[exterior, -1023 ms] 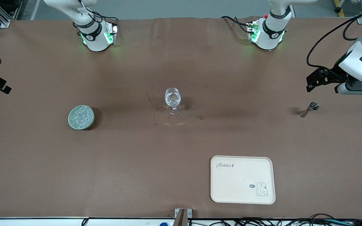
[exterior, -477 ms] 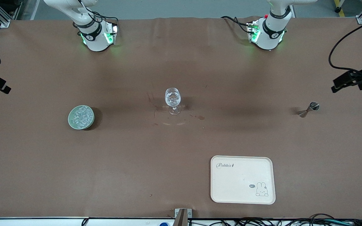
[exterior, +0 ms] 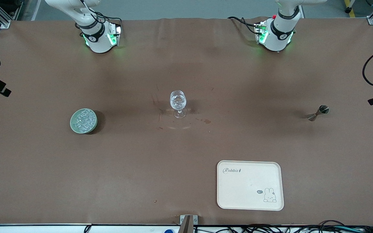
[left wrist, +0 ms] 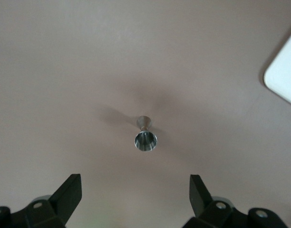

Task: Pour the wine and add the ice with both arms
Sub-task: 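Reach the left gripper toward the metal jigger while the right gripper reaches the ice, then grasp the jigger with the left gripper while the right gripper lowers into the ice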

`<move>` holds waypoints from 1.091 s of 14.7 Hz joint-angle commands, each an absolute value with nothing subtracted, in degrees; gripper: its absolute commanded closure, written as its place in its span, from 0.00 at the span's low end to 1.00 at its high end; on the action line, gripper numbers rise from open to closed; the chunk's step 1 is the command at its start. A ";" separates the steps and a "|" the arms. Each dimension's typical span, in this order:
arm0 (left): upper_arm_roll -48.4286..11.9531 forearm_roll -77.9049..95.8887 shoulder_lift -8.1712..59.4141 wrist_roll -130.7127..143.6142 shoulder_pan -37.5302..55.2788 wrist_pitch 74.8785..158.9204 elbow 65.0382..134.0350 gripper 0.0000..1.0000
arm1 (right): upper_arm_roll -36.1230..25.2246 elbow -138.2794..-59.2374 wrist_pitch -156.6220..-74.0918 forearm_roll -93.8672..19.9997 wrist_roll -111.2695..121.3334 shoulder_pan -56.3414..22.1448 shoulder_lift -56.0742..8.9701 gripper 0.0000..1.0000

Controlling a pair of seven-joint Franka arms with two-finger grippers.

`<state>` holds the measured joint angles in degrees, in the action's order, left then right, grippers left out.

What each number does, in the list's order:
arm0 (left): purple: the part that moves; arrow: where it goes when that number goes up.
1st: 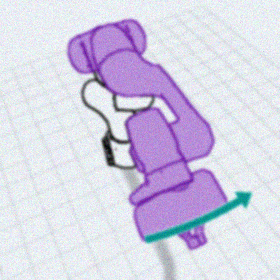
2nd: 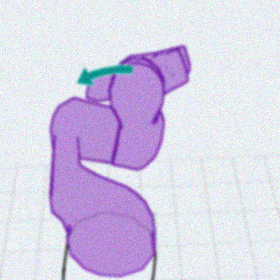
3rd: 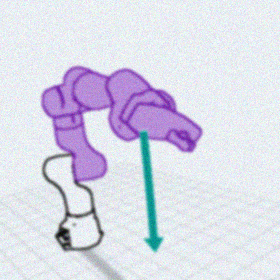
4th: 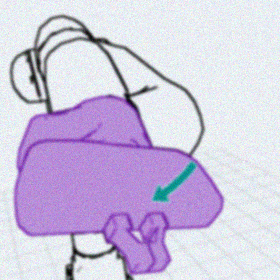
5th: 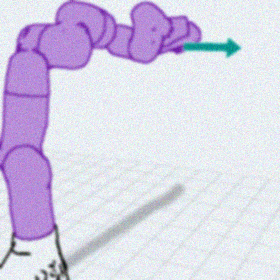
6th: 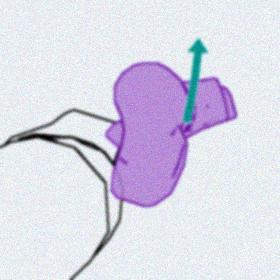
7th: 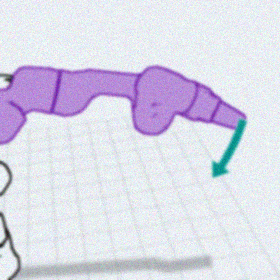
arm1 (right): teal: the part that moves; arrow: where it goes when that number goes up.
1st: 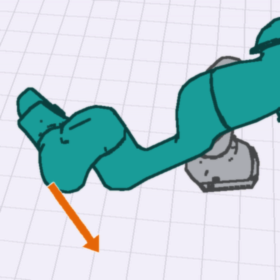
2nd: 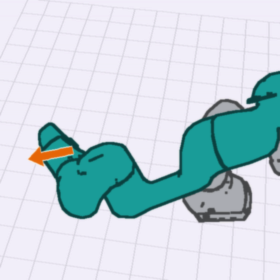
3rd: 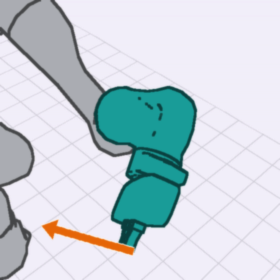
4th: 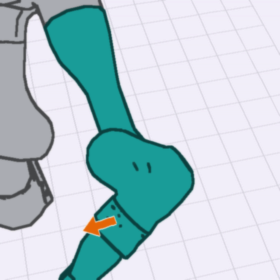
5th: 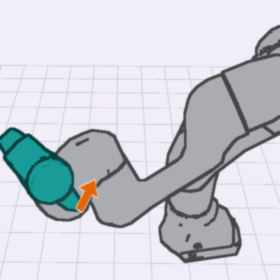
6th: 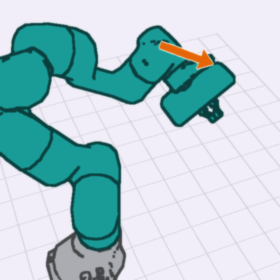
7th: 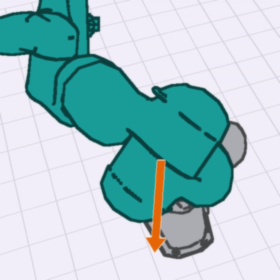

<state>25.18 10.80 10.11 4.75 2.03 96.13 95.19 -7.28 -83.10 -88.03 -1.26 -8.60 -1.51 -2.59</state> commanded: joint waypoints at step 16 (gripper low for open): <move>42.63 55.88 42.09 17.84 -0.35 88.86 99.74 0.00 | -6.94 -111.39 -113.76 -2.20 -8.09 -4.83 -2.46 0.00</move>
<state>41.73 53.16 41.12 16.35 -0.75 89.90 98.02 -6.89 -103.04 -106.72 -1.46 -8.54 -3.99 -4.33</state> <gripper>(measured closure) 0.000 0.000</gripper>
